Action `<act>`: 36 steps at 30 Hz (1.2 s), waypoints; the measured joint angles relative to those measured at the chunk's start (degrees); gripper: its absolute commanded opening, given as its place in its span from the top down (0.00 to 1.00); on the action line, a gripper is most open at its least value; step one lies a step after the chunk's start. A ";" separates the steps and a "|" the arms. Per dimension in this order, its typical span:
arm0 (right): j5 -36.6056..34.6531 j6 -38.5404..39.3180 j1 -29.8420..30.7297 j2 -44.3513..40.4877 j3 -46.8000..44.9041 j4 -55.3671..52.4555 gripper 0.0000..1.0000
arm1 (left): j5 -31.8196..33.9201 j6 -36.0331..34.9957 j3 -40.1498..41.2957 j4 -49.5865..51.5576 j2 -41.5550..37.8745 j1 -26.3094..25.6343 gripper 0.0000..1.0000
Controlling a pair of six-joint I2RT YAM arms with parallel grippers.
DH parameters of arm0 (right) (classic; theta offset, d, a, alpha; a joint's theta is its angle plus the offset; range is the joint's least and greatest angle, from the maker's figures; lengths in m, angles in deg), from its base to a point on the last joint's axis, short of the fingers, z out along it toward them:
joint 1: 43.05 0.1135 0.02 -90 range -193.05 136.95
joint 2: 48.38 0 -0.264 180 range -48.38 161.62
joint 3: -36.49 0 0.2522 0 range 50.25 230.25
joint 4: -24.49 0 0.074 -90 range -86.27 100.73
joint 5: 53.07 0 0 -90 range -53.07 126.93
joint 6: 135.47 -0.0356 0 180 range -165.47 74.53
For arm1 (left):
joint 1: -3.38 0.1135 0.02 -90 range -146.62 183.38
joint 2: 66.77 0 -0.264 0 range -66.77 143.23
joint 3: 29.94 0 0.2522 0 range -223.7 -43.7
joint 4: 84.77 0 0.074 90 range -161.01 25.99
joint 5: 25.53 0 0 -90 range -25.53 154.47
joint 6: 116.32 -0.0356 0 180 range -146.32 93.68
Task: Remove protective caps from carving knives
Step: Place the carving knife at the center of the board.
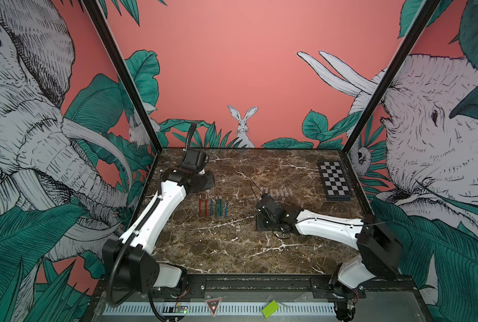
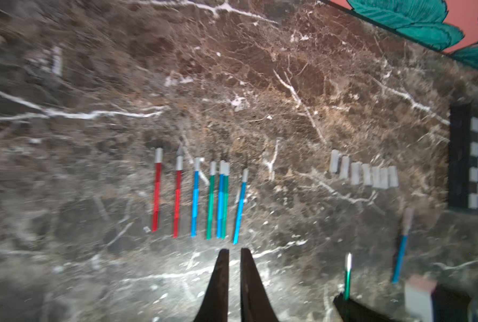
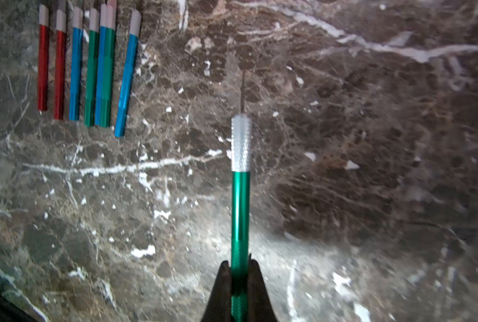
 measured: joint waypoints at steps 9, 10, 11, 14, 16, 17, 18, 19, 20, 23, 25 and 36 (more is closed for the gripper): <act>-0.22 -3.69 1.07 17.03 17.11 1.88 1.00 | 10.12 -6.56 14.23 -1.05 -18.80 0.00 1.00; -0.11 -3.98 1.18 18.43 18.40 2.03 1.00 | 10.78 -6.88 15.26 -1.40 -19.98 0.00 1.00; 0.07 -4.24 1.22 19.71 19.54 2.16 1.00 | 11.39 -7.13 16.04 -1.60 -20.87 0.00 1.00; 0.74 -4.81 1.33 22.91 22.10 2.36 1.00 | 13.44 -7.52 16.68 -1.92 -21.79 0.00 1.00; 1.20 -4.83 1.33 24.57 23.93 1.84 1.00 | 14.51 -7.72 16.68 -2.34 -21.84 -0.02 1.00; 1.42 -4.83 1.33 25.38 24.90 1.66 1.00 | 14.99 -7.80 16.68 -2.43 -21.84 -0.07 1.00; 1.55 -4.83 1.33 25.86 25.53 1.53 1.00 | 15.32 -7.82 16.68 -2.45 -21.84 -0.11 1.00; 1.64 -4.83 1.33 26.38 26.25 1.46 1.00 | 15.67 -7.87 16.68 -2.49 -21.88 -0.11 1.00; 1.77 -4.85 1.33 26.80 26.80 1.38 1.00 | 15.96 -7.91 16.68 -2.51 -21.92 -0.11 1.00; 1.81 -5.09 1.33 27.65 27.93 1.14 1.00 | 16.57 -8.07 16.70 -2.67 -22.10 -0.28 1.00; 1.79 -5.49 1.33 27.82 28.02 1.01 1.00 | 16.81 -8.15 16.70 -2.64 -22.16 -0.39 1.00; 1.70 -6.75 1.33 29.55 29.66 -0.20 1.00 | 16.94 -8.24 16.72 -2.64 -22.16 -0.72 1.00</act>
